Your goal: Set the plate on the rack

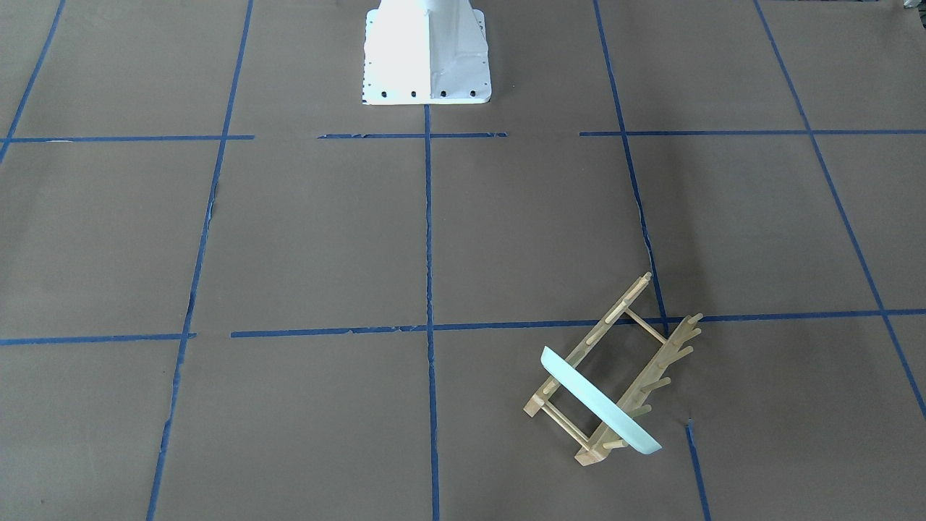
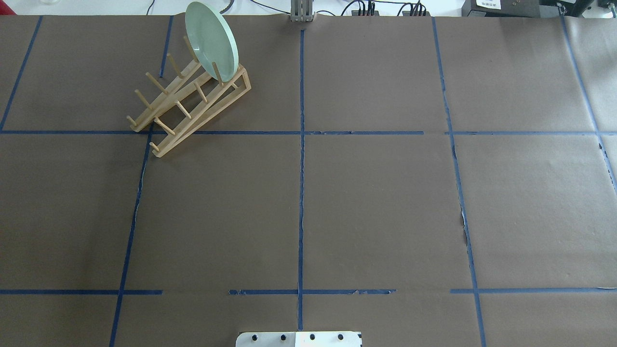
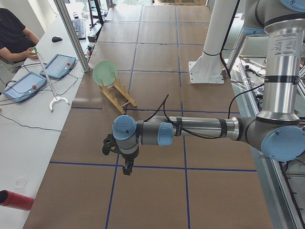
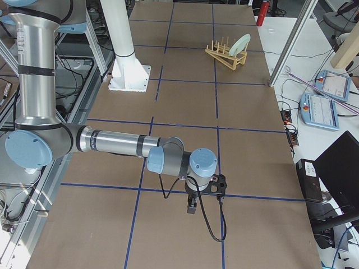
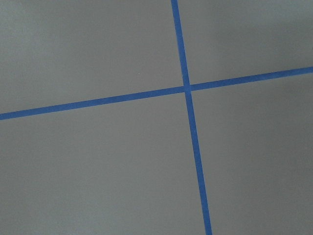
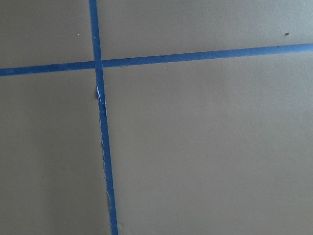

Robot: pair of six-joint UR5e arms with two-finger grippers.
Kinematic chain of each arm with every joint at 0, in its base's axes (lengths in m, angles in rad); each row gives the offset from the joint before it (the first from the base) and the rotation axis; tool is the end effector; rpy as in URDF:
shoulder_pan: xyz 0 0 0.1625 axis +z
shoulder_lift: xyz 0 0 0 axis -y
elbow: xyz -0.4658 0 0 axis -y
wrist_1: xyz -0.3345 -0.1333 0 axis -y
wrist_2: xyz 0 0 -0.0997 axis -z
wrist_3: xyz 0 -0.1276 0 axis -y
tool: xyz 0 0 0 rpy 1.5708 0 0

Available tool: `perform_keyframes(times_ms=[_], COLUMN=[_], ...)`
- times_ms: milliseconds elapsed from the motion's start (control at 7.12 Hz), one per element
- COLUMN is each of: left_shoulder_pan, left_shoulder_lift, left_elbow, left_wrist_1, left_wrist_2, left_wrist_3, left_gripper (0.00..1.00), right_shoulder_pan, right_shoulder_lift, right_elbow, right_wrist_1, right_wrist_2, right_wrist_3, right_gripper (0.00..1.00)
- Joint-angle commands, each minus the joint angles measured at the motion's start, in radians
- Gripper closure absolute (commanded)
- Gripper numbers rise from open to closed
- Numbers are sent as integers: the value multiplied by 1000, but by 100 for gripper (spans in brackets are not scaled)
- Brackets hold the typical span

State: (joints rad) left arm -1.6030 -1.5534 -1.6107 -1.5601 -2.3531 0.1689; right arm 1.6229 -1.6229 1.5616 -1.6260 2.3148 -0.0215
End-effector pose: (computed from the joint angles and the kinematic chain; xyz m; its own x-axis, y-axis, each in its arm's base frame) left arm -0.0571 -0.4255 0.7100 0.7045 0.1537 -0.6929 -0.0875 0.9876 0.1301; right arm 0.0675 -0.3947 0.7530 0.7316 0.0956 0.6750 -0.0360 0.9942 -0.1017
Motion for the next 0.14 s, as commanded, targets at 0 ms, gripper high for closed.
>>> perform_keyframes(times_ms=[0], left_shoulder_pan=[0], left_shoulder_lift=[-1], left_elbow=[0], left_wrist_1=[0], left_wrist_2=[0], left_wrist_3=[0], left_gripper=[0], right_shoulder_pan=[0], right_shoulder_lift=[0], right_elbow=[-2], right_wrist_1=[0], right_wrist_2=[0], right_wrist_3=[0], right_gripper=[0])
